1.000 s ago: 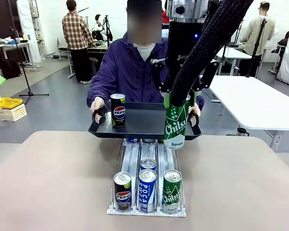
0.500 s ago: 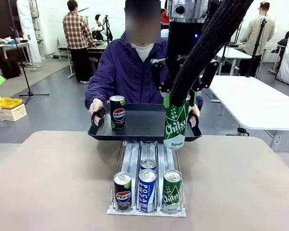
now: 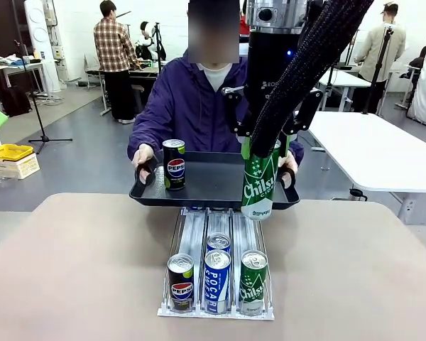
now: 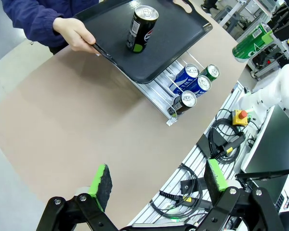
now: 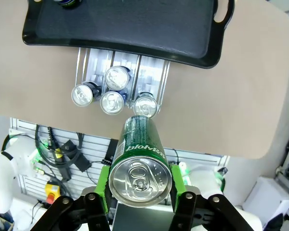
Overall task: Retrieve and hand over the desired beverage to the person.
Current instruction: Place the picked can on the Handle tray extended by the person.
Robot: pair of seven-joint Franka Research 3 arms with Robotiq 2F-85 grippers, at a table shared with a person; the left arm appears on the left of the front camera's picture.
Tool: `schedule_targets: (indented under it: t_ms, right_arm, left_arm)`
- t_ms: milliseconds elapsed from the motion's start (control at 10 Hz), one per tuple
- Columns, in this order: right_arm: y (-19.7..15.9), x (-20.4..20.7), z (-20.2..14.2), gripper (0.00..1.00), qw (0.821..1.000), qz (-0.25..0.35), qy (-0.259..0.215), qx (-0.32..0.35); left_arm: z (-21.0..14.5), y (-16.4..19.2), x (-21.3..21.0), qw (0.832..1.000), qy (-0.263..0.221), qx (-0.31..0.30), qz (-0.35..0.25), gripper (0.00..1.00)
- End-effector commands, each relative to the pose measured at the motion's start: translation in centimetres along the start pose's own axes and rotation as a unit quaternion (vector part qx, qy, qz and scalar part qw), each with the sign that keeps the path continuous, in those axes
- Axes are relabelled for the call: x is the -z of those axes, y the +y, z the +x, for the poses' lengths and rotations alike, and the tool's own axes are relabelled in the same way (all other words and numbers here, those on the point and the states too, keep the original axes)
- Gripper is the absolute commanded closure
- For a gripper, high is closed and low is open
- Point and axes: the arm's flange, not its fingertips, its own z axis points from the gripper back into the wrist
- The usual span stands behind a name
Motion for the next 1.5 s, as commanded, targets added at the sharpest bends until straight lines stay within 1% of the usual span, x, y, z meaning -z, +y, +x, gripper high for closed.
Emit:
schedule_targets:
  t_ms: [0,100,200,300,400,500,700,900,1000,1100,1200,1300,1400]
  right_arm:
    - [0.0,0.0,0.0,0.42,1.0,0.0,0.0,0.0]
    - [-0.3,-0.9,2.0,0.42,1.0,0.006,0.001,0.012]
    - [-0.6,-1.9,4.3,0.42,1.0,0.015,-0.005,0.006]
    - [-0.6,-2.7,6.1,0.42,1.0,0.018,-0.016,0.019]
    - [-0.6,-3.1,7.6,0.42,1.0,0.016,-0.004,0.022]
    - [-0.3,-3.3,8.9,0.42,1.0,0.001,0.0,0.017]
    - [-0.7,-3.0,12.1,0.42,1.0,-0.014,-0.01,0.004]
    - [-1.4,-0.9,14.7,0.42,1.0,-0.013,-0.021,0.0]
    - [-1.5,0.5,15.7,0.42,1.0,0.0,-0.02,-0.005]
    - [-1.9,2.4,16.6,0.42,0.999,0.028,-0.013,-0.01]
    - [-2.4,4.1,17.2,0.42,0.999,0.044,-0.011,-0.009]
    - [-2.5,5.3,17.5,0.42,0.999,0.046,-0.017,-0.006]
    - [-2.5,6.5,17.8,0.42,0.999,0.049,-0.012,-0.007]
  left_arm:
    - [0.0,0.1,-0.1,1.0,-0.006,0.005,-0.007,0.0]
    - [0.0,0.1,-0.1,1.0,-0.006,0.005,-0.007,0.0]
    - [0.0,0.1,-0.1,1.0,-0.006,0.005,-0.007,0.0]
    - [0.0,0.1,-0.1,1.0,-0.006,0.005,-0.007,0.0]
    - [0.0,0.1,-0.1,1.0,-0.006,0.005,-0.007,0.0]
    - [0.0,0.1,-0.1,1.0,-0.006,0.005,-0.007,0.0]
    - [0.0,0.1,-0.1,1.0,-0.006,0.005,-0.007,0.0]
    - [0.0,0.1,-0.1,1.0,-0.006,0.005,-0.007,0.0]
    - [0.0,0.1,-0.1,1.0,-0.006,0.005,-0.007,0.0]
    - [0.0,0.1,-0.1,1.0,-0.006,0.005,-0.007,0.0]
    - [0.0,0.1,-0.1,1.0,-0.006,0.005,-0.007,0.0]
    - [0.0,0.1,-0.1,1.0,-0.006,0.005,-0.007,0.0]
    - [0.0,0.1,-0.1,1.0,-0.006,0.005,-0.007,0.0]
